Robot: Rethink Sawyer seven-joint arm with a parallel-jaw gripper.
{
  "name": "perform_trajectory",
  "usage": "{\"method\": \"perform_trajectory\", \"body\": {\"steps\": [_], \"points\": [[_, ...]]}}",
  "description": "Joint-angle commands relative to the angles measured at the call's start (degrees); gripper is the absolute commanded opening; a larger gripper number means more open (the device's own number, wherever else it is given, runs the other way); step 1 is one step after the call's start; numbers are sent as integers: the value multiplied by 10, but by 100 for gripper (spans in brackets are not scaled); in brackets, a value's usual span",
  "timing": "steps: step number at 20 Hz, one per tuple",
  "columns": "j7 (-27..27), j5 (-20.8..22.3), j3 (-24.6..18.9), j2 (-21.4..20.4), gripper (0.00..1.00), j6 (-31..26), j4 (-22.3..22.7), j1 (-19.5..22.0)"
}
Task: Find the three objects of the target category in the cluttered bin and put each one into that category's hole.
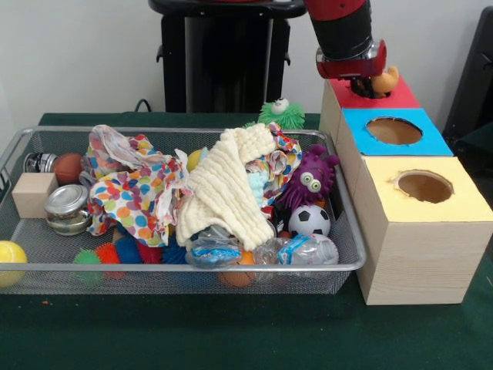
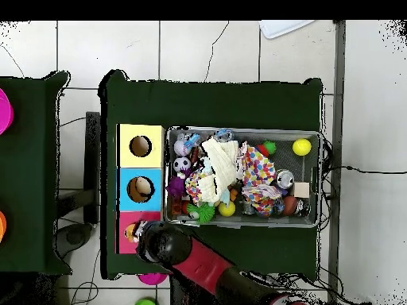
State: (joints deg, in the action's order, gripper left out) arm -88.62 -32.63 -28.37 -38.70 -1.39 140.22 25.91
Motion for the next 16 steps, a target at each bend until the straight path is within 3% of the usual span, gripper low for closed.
{"method": "perform_trajectory", "body": {"steps": [1,5,6,16], "points": [[-157,25,0,85,0,76,-37,13],[-144,34,20,95,0,77,-49,5],[-140,31,28,96,100,60,-52,1],[-113,10,77,2,100,-56,-49,-24]]}}
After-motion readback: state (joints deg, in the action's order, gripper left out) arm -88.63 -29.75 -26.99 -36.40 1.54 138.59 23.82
